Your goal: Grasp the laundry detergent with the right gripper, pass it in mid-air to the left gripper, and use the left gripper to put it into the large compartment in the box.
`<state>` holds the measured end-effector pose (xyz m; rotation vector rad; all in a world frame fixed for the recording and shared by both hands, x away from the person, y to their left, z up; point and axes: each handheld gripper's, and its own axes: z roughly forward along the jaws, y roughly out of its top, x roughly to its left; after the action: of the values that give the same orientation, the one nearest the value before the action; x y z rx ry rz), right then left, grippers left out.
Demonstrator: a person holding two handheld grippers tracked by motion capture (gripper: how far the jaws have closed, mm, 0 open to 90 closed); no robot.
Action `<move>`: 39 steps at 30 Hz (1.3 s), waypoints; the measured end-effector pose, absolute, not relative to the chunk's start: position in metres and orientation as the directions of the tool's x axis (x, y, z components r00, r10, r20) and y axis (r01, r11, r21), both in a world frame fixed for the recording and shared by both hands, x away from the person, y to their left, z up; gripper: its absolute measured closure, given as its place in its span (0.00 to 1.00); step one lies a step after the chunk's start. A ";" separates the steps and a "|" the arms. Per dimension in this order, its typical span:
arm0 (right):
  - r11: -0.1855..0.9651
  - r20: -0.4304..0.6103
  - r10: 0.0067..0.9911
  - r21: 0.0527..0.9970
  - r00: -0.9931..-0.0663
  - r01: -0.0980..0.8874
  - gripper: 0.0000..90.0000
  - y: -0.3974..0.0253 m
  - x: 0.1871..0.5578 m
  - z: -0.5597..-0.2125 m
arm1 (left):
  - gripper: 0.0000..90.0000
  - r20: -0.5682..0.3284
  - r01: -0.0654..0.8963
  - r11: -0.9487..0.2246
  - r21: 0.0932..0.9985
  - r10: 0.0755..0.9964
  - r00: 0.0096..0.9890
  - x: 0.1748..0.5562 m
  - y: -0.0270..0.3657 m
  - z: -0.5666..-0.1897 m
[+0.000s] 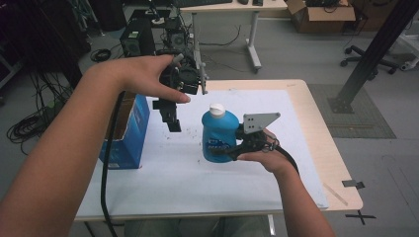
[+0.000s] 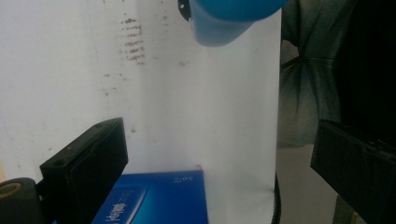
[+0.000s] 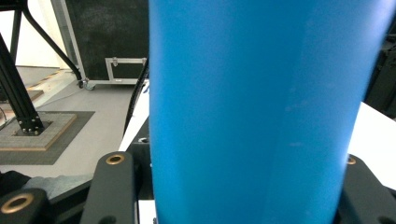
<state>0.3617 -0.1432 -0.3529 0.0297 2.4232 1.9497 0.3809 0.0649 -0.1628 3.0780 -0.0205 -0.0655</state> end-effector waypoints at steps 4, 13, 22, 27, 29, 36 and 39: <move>0.214 -0.014 0.033 0.977 -0.999 -0.006 0.50 -0.138 0.364 -0.355 | 0.05 -0.044 -0.007 -0.998 0.061 -0.009 0.999 0.381 0.064 -0.163; 0.207 -0.010 0.025 0.978 -1.000 -0.004 0.50 -0.127 0.368 -0.361 | 0.05 -0.049 -0.007 -0.998 0.056 -0.010 0.999 0.380 0.060 -0.164; 0.197 -0.014 0.015 0.980 -1.000 -0.011 0.50 -0.116 0.369 -0.367 | 0.05 -0.047 -0.002 -0.998 0.058 -0.004 0.999 0.380 0.056 -0.165; 0.190 -0.017 0.012 0.982 -1.000 -0.014 0.50 -0.110 0.370 -0.371 | 0.05 -0.043 0.000 -0.999 0.053 -0.002 0.999 0.379 0.053 -0.167; 0.188 -0.017 0.011 0.982 -1.000 -0.015 0.50 -0.109 0.370 -0.371 | 0.05 -0.044 -0.004 -0.999 0.051 -0.006 0.999 0.379 0.052 -0.168; 0.176 -0.020 0.000 0.984 -1.000 -0.020 0.50 -0.101 0.371 -0.373 | 0.05 -0.043 -0.006 -0.999 0.040 -0.008 0.999 0.379 0.048 -0.171; 0.175 -0.019 -0.005 0.984 -1.000 -0.019 0.50 -0.097 0.371 -0.375 | 0.05 -0.035 -0.005 -0.999 0.038 -0.006 0.999 0.378 0.047 -0.172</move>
<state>0.3707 -0.0969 -0.3746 -0.0249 2.4000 2.0099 0.3780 0.0465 -0.1718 3.1034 -0.0080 -0.0548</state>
